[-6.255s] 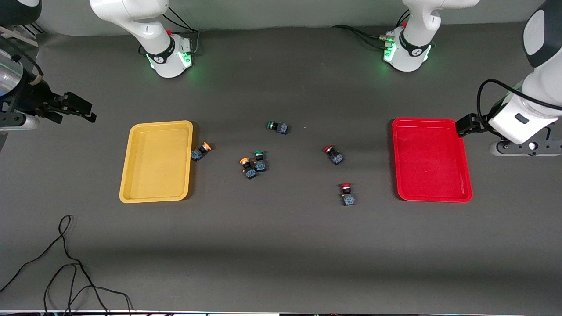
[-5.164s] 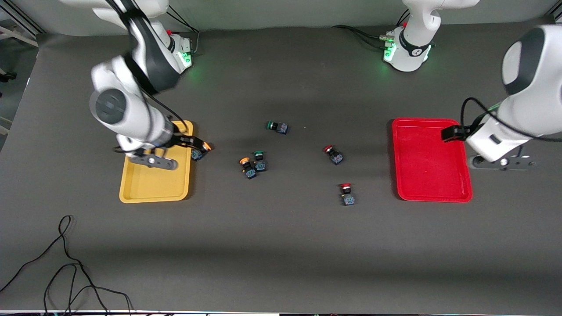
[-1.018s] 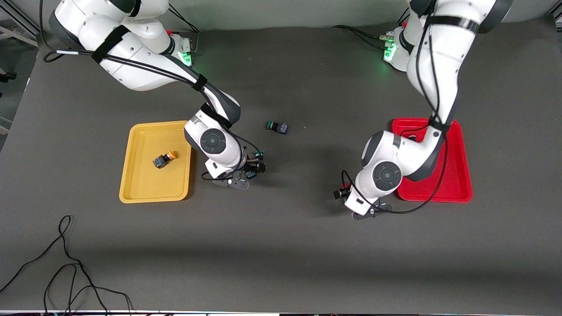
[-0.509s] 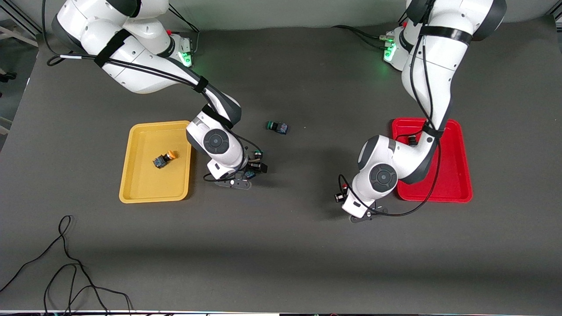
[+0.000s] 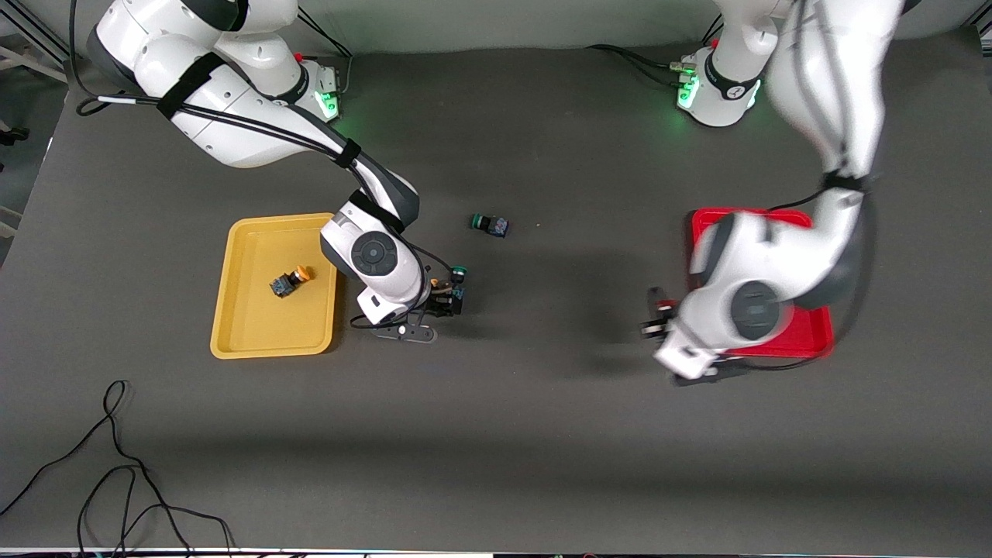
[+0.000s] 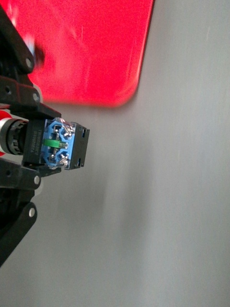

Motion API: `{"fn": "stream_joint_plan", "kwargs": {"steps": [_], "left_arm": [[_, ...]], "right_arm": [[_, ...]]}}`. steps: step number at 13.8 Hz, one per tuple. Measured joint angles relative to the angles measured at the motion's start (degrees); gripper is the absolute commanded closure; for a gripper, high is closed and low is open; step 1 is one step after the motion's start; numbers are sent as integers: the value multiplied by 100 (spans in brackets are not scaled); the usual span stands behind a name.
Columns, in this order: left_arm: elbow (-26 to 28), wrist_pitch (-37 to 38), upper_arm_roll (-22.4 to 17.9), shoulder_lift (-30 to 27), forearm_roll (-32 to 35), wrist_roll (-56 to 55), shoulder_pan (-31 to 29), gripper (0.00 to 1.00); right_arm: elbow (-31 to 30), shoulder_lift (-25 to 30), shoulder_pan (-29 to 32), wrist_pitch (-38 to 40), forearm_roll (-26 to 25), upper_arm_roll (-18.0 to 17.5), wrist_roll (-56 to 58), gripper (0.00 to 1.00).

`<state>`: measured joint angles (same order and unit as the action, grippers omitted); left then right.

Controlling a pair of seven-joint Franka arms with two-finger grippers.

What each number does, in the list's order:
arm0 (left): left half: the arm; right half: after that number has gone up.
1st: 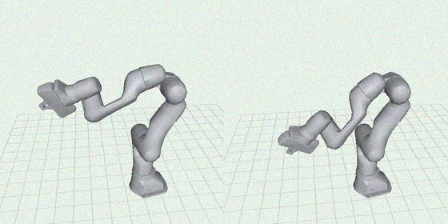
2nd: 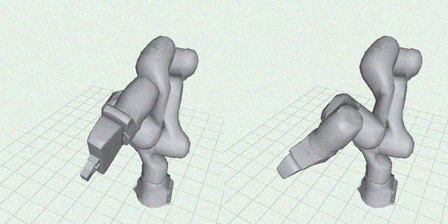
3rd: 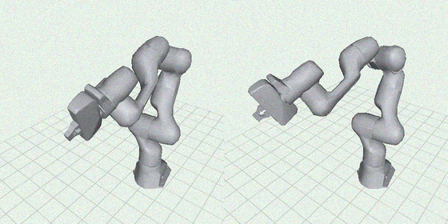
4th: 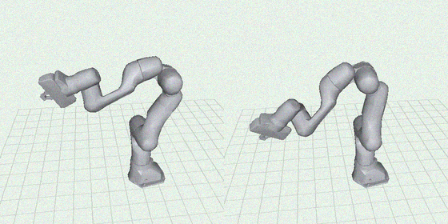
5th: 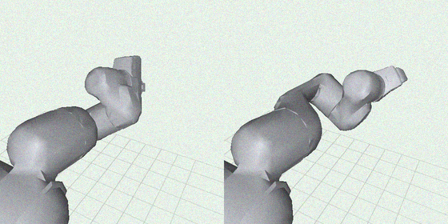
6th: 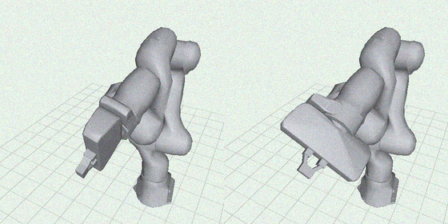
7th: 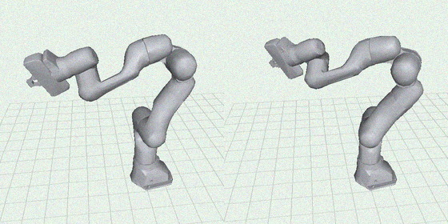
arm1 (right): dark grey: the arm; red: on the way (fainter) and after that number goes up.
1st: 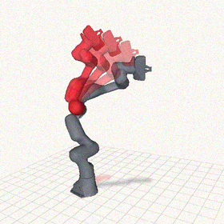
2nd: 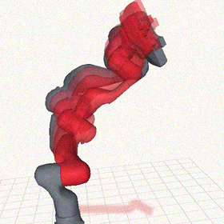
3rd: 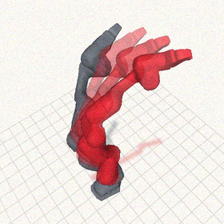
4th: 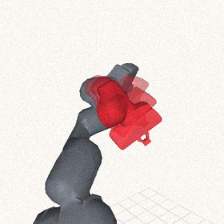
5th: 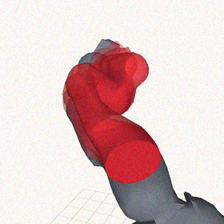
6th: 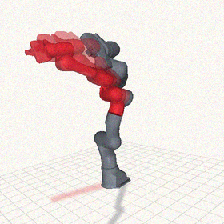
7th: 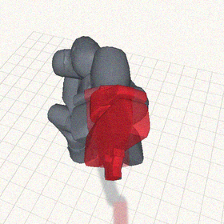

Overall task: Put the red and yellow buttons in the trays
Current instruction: 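Place the red button in the red tray while the right gripper lifts orange, then place the orange button in the yellow tray with the right gripper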

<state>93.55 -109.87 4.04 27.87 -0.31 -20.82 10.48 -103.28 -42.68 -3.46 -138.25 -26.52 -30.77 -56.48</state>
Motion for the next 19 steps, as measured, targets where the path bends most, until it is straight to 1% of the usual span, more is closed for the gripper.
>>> {"fn": "stream_joint_plan", "kwargs": {"steps": [2,4,5,6,7,8,9,10,11,12,13,15,17,18,19], "left_arm": [[730,-155,-22,-397,307,907,-733,100],[1489,-966,-23,-478,711,1399,-1277,100],[1861,-1489,-23,-461,818,1560,-1472,100],[2202,-1968,-23,-439,861,1691,-1613,81],[2462,-2331,-21,-416,869,1756,-1683,6],[2616,-2532,-20,-391,873,1764,-1704,0],[2665,-2577,-17,-381,875,1764,-1704,0],[2647,-2522,-9,-406,876,1764,-1704,0],[2588,-2290,-3,-487,876,1764,-1704,0],[2478,-1918,6,-629,877,1764,-1704,0],[2327,-1499,28,-835,878,1764,-1702,0],[2009,-702,146,-1348,878,1764,-1687,0],[1646,23,265,-1783,877,1758,-1614,0],[1387,367,298,-1916,877,1755,-1572,0],[1069,666,304,-1990,876,1755,-1535,0]], "right_arm": [[-7,-35,-2,-28,-44,0,0,1],[-13,-116,-3,-142,-46,1,-11,1],[-13,-155,-3,-170,-46,2,-50,6],[-18,-177,-6,-189,-46,2,-107,19],[-34,-189,-15,-195,-46,2,-132,43],[-45,-184,-15,-191,-53,3,-142,59],[-44,-178,-11,-197,-53,-6,-142,70],[-42,-167,-13,-199,-53,-21,-142,77],[-42,-163,-15,-200,-53,-27,-142,86],[-39,-158,-7,-162,-54,-27,-116,88],[-28,-130,13,-10,-59,-24,-21,92],[-22,-14,131,432,-57,-11,379,94],[-20,159,238,692,-34,32,737,94],[-23,304,249,873,23,144,1095,94],[-38,497,245,1071,222,345,1658,94]]}}
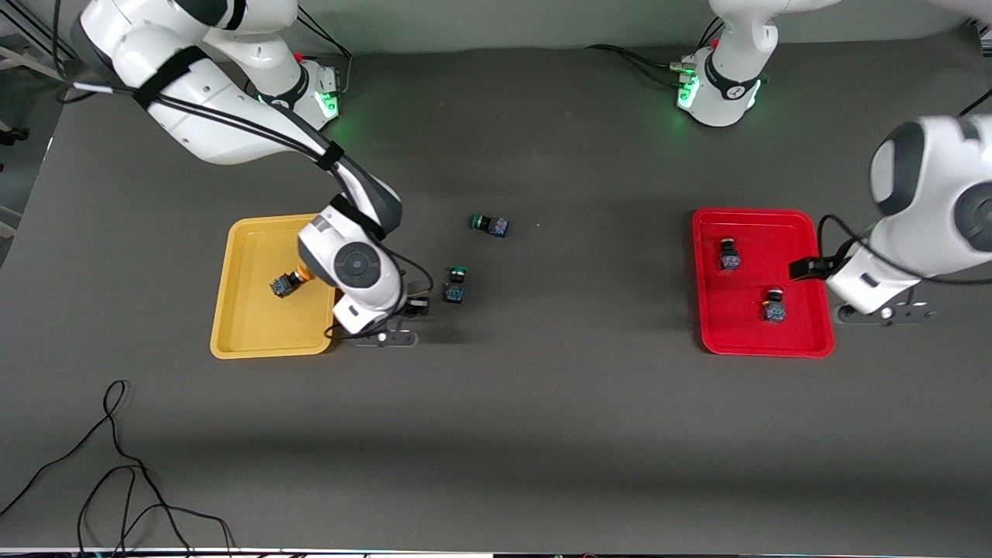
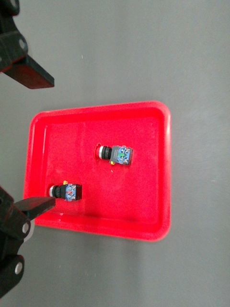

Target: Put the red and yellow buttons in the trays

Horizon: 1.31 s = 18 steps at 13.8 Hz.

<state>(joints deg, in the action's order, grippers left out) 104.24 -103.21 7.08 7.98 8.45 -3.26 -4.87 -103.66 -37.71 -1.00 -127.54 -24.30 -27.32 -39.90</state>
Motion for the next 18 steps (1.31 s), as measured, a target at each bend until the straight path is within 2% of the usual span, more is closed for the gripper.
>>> {"fn": "stream_joint_plan", "kwargs": {"steps": [2,3,4,5,6,8,10,11,14,15,18], "left_arm": [[-527,300,25,-27,-1,4,34,0],[-698,395,48,-25,-1,4,49,0],[-824,475,79,-22,-2,4,59,0],[-906,517,124,-21,-5,4,62,0],[-964,555,162,-21,-14,3,65,0],[-1052,586,196,-25,-19,3,73,0],[-1113,671,163,-37,-22,3,145,0],[-1131,733,-41,-55,-23,0,394,0],[-1173,860,-1454,-179,-30,-5,1830,0],[-1174,906,-1721,-226,-38,-5,2078,0],[-1173,953,-1906,-287,-181,-5,2186,0]], "right_arm": [[-141,526,-9,291,794,716,1607,94],[-302,824,5,351,1160,1163,2457,79],[-499,1086,30,376,1425,1574,3186,1],[-690,1276,79,375,1561,1849,3615,0],[-819,1380,115,372,1603,1964,3757,0],[-895,1510,83,403,1771,1997,3769,0],[-866,1883,48,731,2162,2060,3769,0],[-833,2194,43,966,2281,2128,3769,0],[-641,3216,45,1590,2363,2276,3769,0],[-619,3526,41,1631,2370,2297,3769,0],[-527,4257,37,1836,2378,2546,3769,0]]}}
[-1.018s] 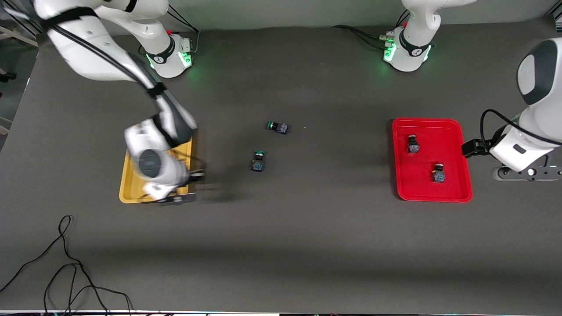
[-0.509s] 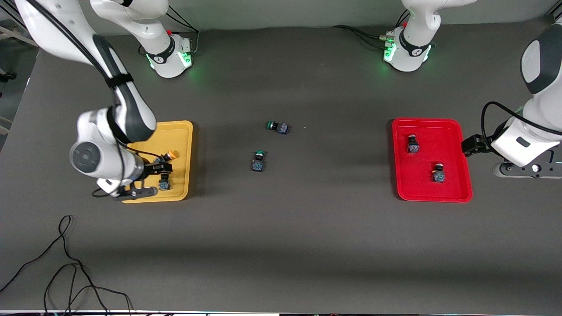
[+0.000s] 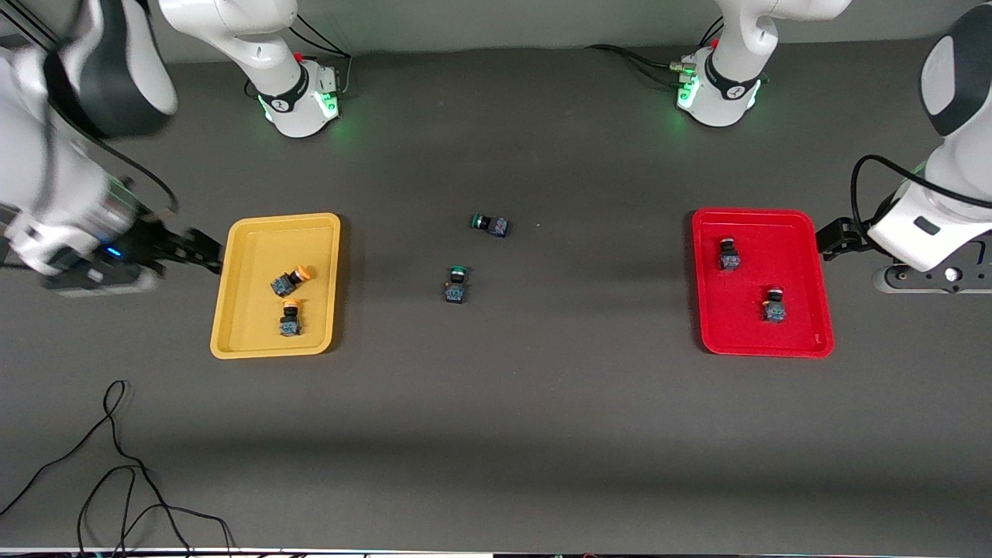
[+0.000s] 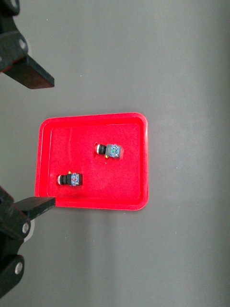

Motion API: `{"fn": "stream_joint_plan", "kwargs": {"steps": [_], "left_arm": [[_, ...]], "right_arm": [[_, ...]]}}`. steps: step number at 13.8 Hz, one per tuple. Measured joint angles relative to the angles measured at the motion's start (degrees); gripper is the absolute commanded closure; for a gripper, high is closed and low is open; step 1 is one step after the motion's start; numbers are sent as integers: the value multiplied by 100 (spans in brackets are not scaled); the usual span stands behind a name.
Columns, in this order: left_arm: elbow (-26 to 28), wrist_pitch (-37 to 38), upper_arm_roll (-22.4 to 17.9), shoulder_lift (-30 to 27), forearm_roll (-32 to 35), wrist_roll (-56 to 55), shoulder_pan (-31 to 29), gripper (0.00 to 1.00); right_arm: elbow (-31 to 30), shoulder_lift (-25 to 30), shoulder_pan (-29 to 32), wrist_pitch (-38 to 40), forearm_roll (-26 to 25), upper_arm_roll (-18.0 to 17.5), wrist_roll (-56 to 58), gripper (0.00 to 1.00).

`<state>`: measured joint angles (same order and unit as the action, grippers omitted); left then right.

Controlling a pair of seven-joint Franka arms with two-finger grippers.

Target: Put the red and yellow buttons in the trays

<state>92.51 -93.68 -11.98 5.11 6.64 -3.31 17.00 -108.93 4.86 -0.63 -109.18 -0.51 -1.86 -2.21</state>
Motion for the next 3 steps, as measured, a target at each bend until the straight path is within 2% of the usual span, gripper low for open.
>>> {"fn": "stream_joint_plan", "kwargs": {"steps": [3], "left_arm": [[6,-2,-8,16,-37,0,4,0]], "right_arm": [[359,103,3,631,11,161,0,0]]}}
